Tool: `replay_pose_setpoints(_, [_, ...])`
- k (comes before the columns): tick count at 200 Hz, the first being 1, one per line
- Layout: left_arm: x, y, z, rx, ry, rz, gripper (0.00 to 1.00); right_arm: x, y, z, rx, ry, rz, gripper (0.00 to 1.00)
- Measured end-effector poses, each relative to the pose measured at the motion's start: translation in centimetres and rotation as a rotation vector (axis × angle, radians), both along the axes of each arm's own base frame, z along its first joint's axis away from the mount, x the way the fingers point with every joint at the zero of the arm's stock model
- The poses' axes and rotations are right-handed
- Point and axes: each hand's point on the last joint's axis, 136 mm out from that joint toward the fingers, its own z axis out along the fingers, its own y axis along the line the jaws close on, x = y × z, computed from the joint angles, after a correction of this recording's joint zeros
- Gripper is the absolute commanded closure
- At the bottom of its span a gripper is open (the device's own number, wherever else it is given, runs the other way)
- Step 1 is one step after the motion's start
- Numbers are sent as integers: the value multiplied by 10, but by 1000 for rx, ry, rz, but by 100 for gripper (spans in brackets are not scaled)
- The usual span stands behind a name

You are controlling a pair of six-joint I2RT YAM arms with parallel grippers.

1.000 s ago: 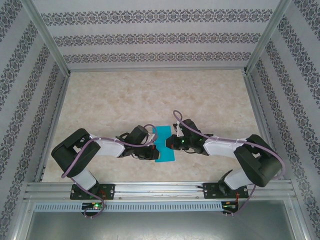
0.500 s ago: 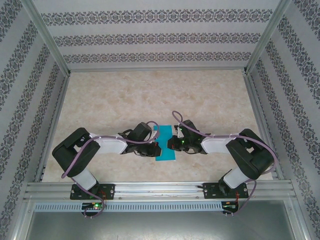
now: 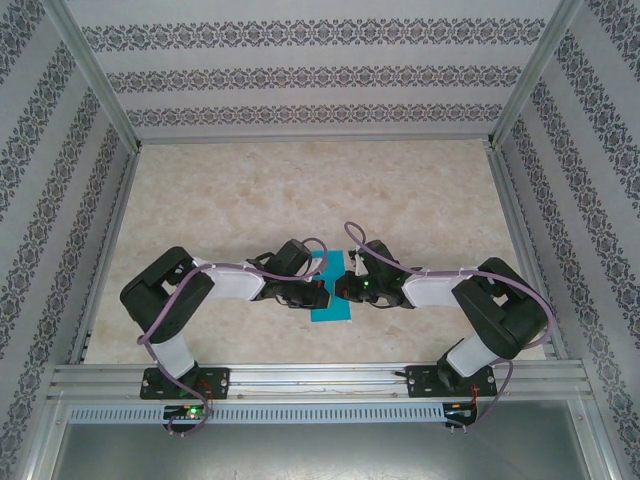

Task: Fold a paper plane with a square sheet of paper (fold left side to right side)
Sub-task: Fold the triangle a second time at the center of the table.

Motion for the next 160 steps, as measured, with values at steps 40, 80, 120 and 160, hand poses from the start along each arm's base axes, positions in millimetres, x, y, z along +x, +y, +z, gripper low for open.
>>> replay_pose_setpoints(40, [-1, 0, -1, -2, 4, -3, 100, 0, 0, 0, -2, 1, 0, 100])
replay_pose_setpoints(80, [-3, 0, -2, -21, -8, -7, 100, 1, -1, -1, -5, 11, 3, 100])
replay_pose_setpoints(120, [-10, 4, -2, -39, -14, -22, 100, 1, -1, -1, -5, 26, 7, 100])
replay_pose_setpoints(160, [-20, 8, -2, -51, -14, -49, 100, 1, -2, -2, -3, 33, 13, 100])
